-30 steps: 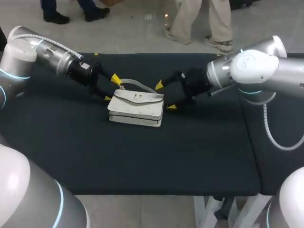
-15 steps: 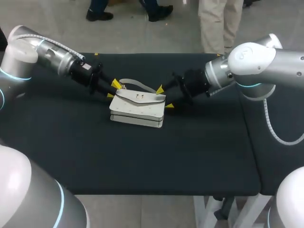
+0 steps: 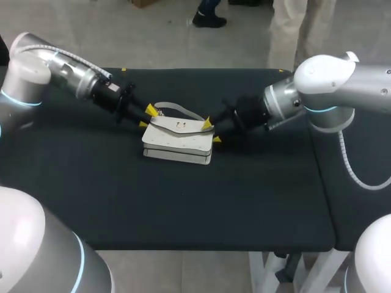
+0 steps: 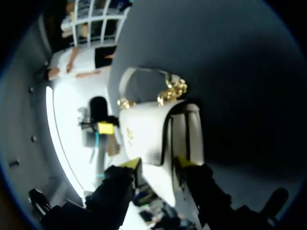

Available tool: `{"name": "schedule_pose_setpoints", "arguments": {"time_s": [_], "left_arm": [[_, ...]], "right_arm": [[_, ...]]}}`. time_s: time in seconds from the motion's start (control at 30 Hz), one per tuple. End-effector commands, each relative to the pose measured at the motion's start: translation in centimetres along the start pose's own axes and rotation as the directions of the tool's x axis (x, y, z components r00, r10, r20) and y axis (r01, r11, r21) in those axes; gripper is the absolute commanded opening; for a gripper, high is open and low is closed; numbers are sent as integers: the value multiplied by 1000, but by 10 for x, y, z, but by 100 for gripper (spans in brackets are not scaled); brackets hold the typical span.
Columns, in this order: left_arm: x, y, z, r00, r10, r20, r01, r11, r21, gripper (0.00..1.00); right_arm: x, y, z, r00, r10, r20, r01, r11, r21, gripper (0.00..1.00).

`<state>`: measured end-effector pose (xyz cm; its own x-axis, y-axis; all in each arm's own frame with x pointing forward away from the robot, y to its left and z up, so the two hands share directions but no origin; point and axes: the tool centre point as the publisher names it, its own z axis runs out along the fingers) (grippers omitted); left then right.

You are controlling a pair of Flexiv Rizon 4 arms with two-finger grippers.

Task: Pick up the bag, open it, inspect its contents, close it, and place it on the opposite side

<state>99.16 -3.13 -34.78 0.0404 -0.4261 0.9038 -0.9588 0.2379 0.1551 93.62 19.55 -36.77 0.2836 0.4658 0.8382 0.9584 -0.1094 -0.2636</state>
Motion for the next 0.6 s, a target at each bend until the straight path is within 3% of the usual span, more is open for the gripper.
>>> {"name": "schedule_pose_setpoints", "arguments": {"time_s": [0.03,0.13,0.2,0.23,0.27,0.3,0.6], "left_arm": [[-5,1,5,1000,-14,-2,14,999,29,47],[-6,0,5,1000,-17,-5,17,999,29,40],[-6,-1,5,1000,-17,-7,17,999,33,27],[-6,-1,5,1000,-16,-7,16,999,36,4],[-6,-1,5,1000,-16,-6,16,999,37,0],[-6,-1,5,1000,-15,-5,15,999,37,0],[-6,3,6,1000,-24,9,24,999,44,0]], "right_arm": [[-5,10,12,1000,5,-7,-4,1000,26,42],[-4,10,14,1000,9,-11,-9,1000,29,41],[-3,11,14,1000,11,-19,-10,1000,24,35],[-2,11,14,1000,11,-22,-10,1000,23,25],[-2,11,14,1000,11,-24,-11,1000,18,11],[-2,10,14,1000,12,-28,-11,1000,15,0],[-4,10,9,999,28,-39,-29,999,-23,0]]}}
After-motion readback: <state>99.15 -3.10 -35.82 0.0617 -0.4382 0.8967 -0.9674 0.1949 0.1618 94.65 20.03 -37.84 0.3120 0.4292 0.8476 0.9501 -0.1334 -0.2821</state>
